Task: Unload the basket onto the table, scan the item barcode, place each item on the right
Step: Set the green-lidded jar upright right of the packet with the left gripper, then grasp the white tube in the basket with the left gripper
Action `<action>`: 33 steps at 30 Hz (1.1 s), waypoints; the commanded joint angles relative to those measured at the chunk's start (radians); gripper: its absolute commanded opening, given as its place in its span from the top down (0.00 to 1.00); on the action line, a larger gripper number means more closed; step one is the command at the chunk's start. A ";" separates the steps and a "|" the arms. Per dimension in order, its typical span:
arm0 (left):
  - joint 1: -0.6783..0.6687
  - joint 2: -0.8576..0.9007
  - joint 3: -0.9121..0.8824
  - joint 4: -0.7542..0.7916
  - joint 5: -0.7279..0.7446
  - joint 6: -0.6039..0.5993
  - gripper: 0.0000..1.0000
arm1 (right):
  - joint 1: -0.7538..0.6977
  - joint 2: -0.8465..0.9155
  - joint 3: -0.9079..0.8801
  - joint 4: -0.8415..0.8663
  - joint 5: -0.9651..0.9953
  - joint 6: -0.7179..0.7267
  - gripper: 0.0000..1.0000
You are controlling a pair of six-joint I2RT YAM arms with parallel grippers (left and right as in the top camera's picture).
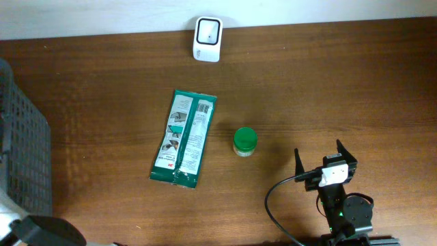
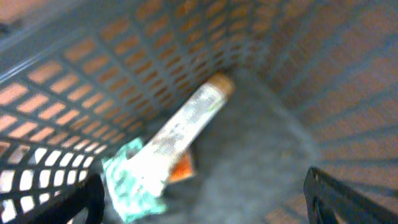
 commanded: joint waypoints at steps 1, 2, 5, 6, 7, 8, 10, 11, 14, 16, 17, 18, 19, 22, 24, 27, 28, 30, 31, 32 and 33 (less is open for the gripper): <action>0.085 0.000 -0.216 0.174 -0.013 0.180 0.06 | -0.005 -0.007 -0.005 -0.003 0.002 0.004 0.02; 0.108 0.006 -0.294 0.253 -0.010 0.241 0.05 | -0.005 -0.007 -0.005 -0.003 0.002 0.004 0.02; 0.132 0.056 -0.419 0.409 0.062 0.409 0.09 | -0.005 -0.007 -0.005 -0.003 0.002 0.004 0.02; 0.131 0.083 -0.424 0.426 0.068 0.412 0.10 | -0.005 -0.007 -0.005 -0.004 0.002 0.004 0.02; 0.132 0.107 -0.424 0.435 0.068 0.412 0.10 | -0.005 -0.007 -0.005 -0.004 0.002 0.004 0.02; 0.132 0.133 -0.424 0.445 0.067 0.412 0.10 | -0.005 -0.007 -0.005 -0.003 0.002 0.004 0.02; 0.133 0.190 -0.424 0.458 0.059 0.412 0.12 | -0.005 -0.007 -0.005 -0.003 0.002 0.004 0.02; 0.135 0.211 -0.424 0.467 0.057 0.412 0.12 | -0.005 -0.007 -0.005 -0.003 0.002 0.004 0.02; 0.143 0.283 -0.424 0.505 0.056 0.413 0.15 | -0.005 -0.007 -0.005 -0.003 0.002 0.004 0.02; 0.150 0.311 -0.424 0.509 0.056 0.413 0.21 | -0.005 -0.007 -0.005 -0.004 0.002 0.004 0.02; 0.158 0.327 -0.424 0.521 0.051 0.413 0.24 | -0.005 -0.007 -0.005 -0.003 0.002 0.004 0.02; 0.164 0.334 -0.424 0.530 0.049 0.413 0.25 | -0.005 -0.007 -0.005 -0.003 0.002 0.004 0.02; 0.167 0.337 -0.424 0.531 0.049 0.413 0.29 | -0.005 -0.007 -0.005 -0.003 0.002 0.004 0.02; 0.180 0.340 -0.423 0.556 0.049 0.412 0.70 | -0.005 -0.007 -0.005 -0.004 0.002 0.004 0.02; 0.180 0.337 -0.421 0.555 0.050 0.411 1.00 | -0.005 -0.007 -0.005 -0.003 0.002 0.004 0.02; 0.148 0.245 -0.418 0.556 0.080 0.378 1.00 | -0.005 -0.007 -0.005 -0.003 0.002 0.004 0.02; 0.132 0.200 -0.414 0.561 0.087 0.374 1.00 | -0.005 -0.007 -0.005 -0.003 0.002 0.004 0.02; 0.094 0.097 -0.411 0.576 0.087 0.317 1.00 | -0.005 -0.007 -0.005 -0.003 0.002 0.004 0.02; 0.074 0.042 -0.411 0.583 0.087 0.305 1.00 | -0.005 -0.007 -0.005 -0.003 0.002 0.004 0.02; 0.051 -0.011 -0.411 0.585 0.087 0.305 1.00 | -0.005 -0.007 -0.005 -0.004 0.002 0.004 0.02; 0.028 -0.062 -0.411 0.586 0.087 0.301 1.00 | -0.005 -0.007 -0.005 -0.003 0.002 0.004 0.02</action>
